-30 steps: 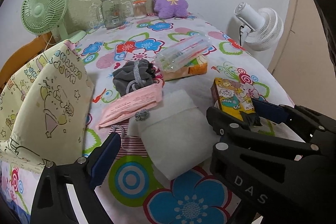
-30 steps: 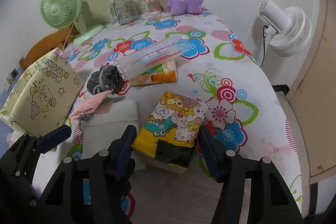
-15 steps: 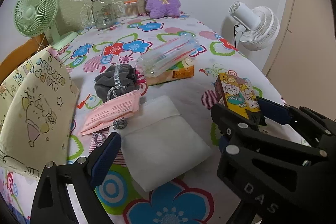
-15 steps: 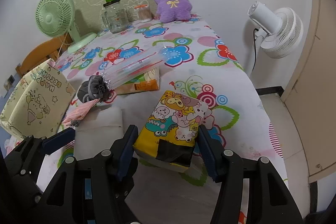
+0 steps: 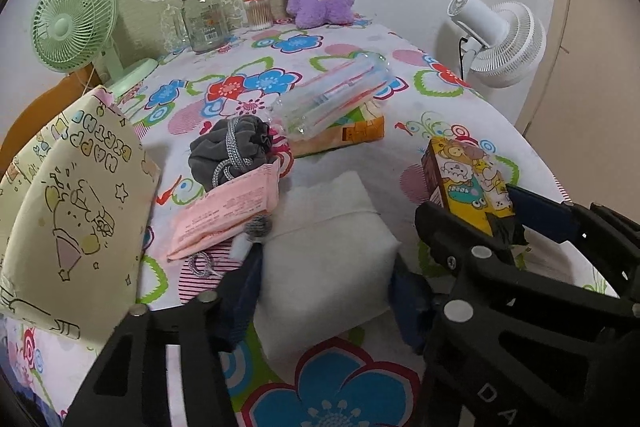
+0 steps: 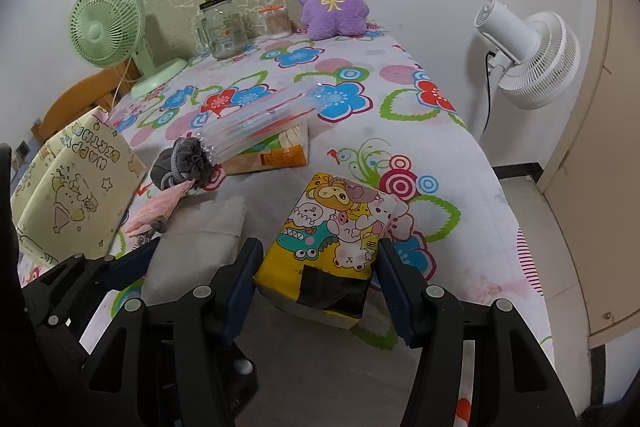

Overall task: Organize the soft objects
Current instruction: 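Grasp the white tissue pack with the left tool, then lift the tissue pack with the left tool while the right tool lifts the snack bag toward the box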

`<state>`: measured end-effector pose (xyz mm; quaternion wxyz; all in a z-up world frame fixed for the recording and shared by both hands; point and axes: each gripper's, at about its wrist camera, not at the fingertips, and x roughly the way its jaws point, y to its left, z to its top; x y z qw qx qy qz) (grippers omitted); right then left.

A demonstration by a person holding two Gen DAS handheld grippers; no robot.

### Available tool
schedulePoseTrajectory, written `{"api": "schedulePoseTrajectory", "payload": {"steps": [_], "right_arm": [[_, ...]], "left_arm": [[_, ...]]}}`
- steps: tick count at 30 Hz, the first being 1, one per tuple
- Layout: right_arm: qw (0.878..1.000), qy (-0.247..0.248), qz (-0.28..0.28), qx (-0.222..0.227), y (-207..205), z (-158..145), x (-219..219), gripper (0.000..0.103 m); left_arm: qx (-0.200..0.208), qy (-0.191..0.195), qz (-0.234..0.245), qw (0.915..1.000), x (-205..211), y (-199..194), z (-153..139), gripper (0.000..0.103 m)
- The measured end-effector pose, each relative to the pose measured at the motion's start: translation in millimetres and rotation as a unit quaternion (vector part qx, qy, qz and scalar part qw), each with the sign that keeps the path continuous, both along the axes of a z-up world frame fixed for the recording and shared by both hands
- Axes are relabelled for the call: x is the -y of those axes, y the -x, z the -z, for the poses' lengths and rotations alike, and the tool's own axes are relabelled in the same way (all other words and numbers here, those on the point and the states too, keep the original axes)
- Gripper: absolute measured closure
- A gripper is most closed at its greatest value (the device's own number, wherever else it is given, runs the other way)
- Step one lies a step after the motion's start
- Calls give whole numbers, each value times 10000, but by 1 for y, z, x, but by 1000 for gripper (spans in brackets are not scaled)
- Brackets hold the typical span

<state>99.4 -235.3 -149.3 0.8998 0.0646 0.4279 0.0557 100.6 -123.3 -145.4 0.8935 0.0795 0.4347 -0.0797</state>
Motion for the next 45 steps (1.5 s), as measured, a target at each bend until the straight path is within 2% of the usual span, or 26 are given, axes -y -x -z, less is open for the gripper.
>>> {"api": "schedulePoseTrajectory", "payload": {"steps": [5,11,22,45], "right_arm": [[10000,-6,4,49,2,-4,-1,42],[9999,20,-5,157,7,-14,-2,42],[9993,58,24,368,17,-33,-5,42],[9944,96,34,1054,43,-100,-15,42]], "left_arm": [[-29,7,-35,10000,-2,1,-3,60],[-60,107,-39,9999,-4,5,-10,63],[77,214,-2,9997,-5,14,-26,65],[841,251,54,9961,-15,42,-91,65]]}}
